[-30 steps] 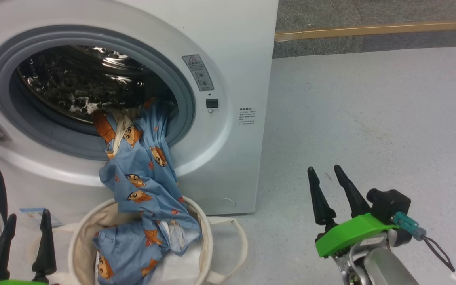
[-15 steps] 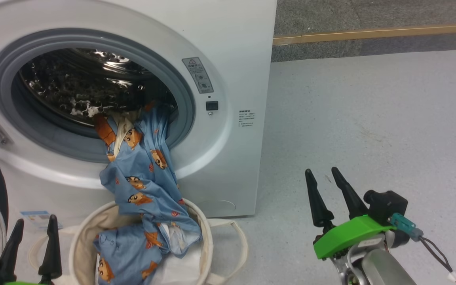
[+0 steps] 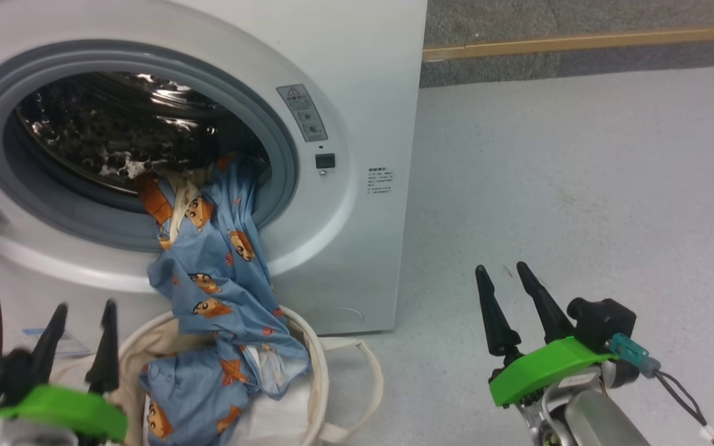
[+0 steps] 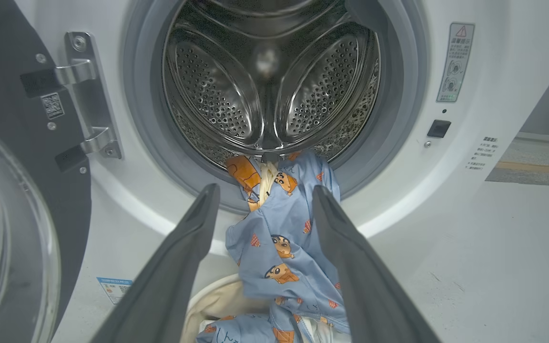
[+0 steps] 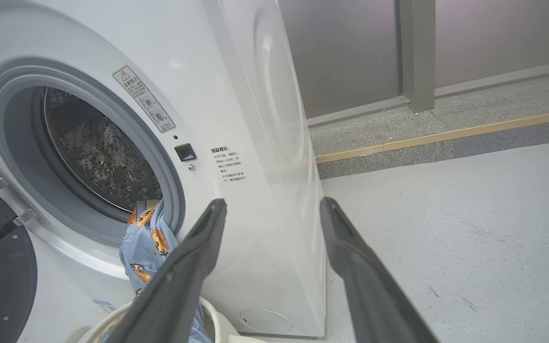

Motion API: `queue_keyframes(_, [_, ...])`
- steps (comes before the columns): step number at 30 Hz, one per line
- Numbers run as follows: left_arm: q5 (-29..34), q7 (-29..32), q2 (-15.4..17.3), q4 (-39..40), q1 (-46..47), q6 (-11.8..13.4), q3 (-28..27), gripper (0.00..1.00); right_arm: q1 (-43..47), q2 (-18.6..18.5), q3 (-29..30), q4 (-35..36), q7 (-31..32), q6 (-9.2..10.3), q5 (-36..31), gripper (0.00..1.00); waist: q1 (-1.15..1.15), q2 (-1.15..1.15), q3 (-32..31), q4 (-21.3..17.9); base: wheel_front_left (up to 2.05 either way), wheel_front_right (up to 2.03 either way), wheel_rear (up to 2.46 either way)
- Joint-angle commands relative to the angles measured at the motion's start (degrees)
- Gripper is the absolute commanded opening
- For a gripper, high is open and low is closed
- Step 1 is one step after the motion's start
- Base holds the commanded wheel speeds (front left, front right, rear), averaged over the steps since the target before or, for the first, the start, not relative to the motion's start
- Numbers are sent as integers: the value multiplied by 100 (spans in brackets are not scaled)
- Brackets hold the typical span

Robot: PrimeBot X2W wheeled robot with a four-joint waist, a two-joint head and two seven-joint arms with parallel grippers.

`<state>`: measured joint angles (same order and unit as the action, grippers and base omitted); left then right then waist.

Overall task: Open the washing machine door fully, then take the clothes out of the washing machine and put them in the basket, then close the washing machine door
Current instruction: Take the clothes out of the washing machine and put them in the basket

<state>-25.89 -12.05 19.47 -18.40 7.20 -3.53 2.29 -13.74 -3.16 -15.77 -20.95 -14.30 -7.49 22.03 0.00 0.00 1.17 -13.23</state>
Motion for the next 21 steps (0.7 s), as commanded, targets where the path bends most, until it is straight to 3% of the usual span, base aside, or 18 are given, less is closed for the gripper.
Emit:
queue_keyframes(1, [40,49,205,41,523,-48,-127,100,-169,28,-138,178,-70,0,-14,100,0,0,48,-19,0,0,0])
queue_keyframes(11, [112,470,105,-1114,2087,-307,610,100,-301,28,-185,247,-70,0,11,100,0,0,502,-192,0,0,0])
queue_keyframes(21, [44,840,-119,-2912,4027,-392,1522,100,-564,28,-264,407,-70,0,91,100,0,0,1128,-356,0,0,0])
